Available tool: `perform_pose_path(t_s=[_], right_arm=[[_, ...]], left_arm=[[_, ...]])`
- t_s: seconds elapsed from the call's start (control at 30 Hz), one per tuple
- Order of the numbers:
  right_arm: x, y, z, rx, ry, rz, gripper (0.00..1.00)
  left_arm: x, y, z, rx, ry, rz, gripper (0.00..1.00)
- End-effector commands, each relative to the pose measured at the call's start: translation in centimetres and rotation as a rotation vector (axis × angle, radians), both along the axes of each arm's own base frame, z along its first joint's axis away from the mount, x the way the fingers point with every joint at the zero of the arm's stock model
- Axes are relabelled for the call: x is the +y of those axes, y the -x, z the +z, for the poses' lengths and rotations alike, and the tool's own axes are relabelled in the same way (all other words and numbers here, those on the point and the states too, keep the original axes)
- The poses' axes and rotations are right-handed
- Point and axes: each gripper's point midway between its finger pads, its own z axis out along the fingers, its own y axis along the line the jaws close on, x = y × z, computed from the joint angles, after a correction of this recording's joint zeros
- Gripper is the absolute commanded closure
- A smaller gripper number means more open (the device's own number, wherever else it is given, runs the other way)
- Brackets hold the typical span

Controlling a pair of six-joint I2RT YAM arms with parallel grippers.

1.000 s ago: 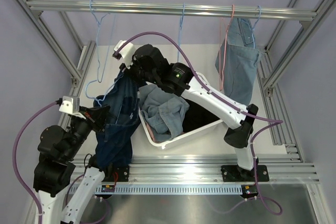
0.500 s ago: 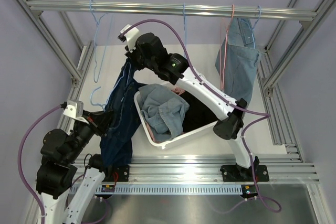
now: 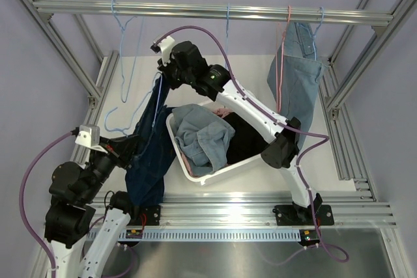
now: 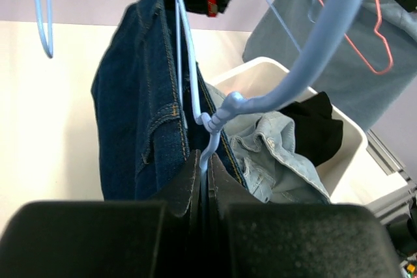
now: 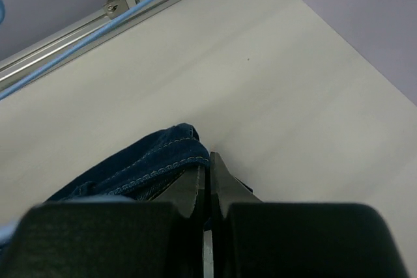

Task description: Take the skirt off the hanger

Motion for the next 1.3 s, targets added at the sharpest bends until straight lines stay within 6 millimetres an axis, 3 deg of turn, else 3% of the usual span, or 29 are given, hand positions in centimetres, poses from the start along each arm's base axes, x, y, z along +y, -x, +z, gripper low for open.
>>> perform_pose_path(t_s=[0.0, 0.17, 0.2, 0.33, 0.4, 0.57, 0.6, 0.67, 0.73, 0.83, 0.9, 1.03, 1.1, 1.13, 1.27], right_arm=[[-3.4, -2.7, 4.7, -0.057, -0.106, -0.061, 0.99], [-3.1, -0.7, 4.3, -0.041, -0.069, 0.081, 0.96], [-2.6, 0.9, 3.7, -0.018, -0.049, 0.180, 0.96], [-1.9, 4.6, 2.6, -0.005, -0.004, 0.422, 0.92], [-1.6, 5.8, 2.1, 0.022, -0.007, 0.484, 0.90], [-1.6, 6.3, 0.6, 0.039, 0.024, 0.498, 0.80], [-1.8, 6.1, 0.6, 0.030, 0.034, 0.491, 0.70], [-2.2, 6.3, 1.3, 0.014, 0.043, 0.493, 0.65], [-2.8, 6.4, 2.8, -0.028, 0.042, 0.498, 0.46], [-4.1, 6.9, 4.5, -0.068, 0.054, 0.502, 0.29], [-4.9, 7.7, 4.9, -0.083, 0.074, 0.524, 0.23], [-7.1, 10.8, 7.0, -0.153, 0.099, 0.634, 0.19], [-7.7, 12.6, 6.6, -0.223, 0.133, 0.755, 0.17], [-8.5, 13.7, 8.1, -0.283, 0.127, 0.783, 0.17], [-9.5, 16.0, 9.6, -0.421, 0.152, 0.916, 0.17]], left_arm=[[1.6, 0.8, 2.6, -0.064, 0.085, 0.091, 1.00], [3.3, -0.1, 3.7, -0.103, 0.165, 0.202, 1.00], [3.3, -0.3, 3.9, -0.105, 0.193, 0.206, 1.00], [2.0, -2.2, 3.5, -0.123, 0.248, 0.171, 1.00], [1.2, -2.7, 4.8, -0.171, 0.275, 0.124, 1.00], [1.0, -5.1, 6.7, -0.224, 0.281, 0.148, 1.00], [1.0, -5.5, 6.8, -0.223, 0.276, 0.153, 1.00], [1.3, -6.8, 6.7, -0.215, 0.260, 0.189, 1.00], [1.2, -7.5, 6.6, -0.210, 0.241, 0.193, 1.00], [0.8, -8.6, 6.5, -0.199, 0.193, 0.188, 1.00], [0.7, -9.2, 6.5, -0.199, 0.148, 0.186, 1.00], [0.8, -9.5, 7.1, -0.235, 0.069, 0.191, 1.00], [-0.4, -9.0, 7.4, -0.278, 0.007, 0.108, 1.00], [-0.9, -8.7, 7.5, -0.288, -0.017, 0.073, 1.00], [-2.8, -7.7, 6.4, -0.302, -0.161, -0.075, 1.00]])
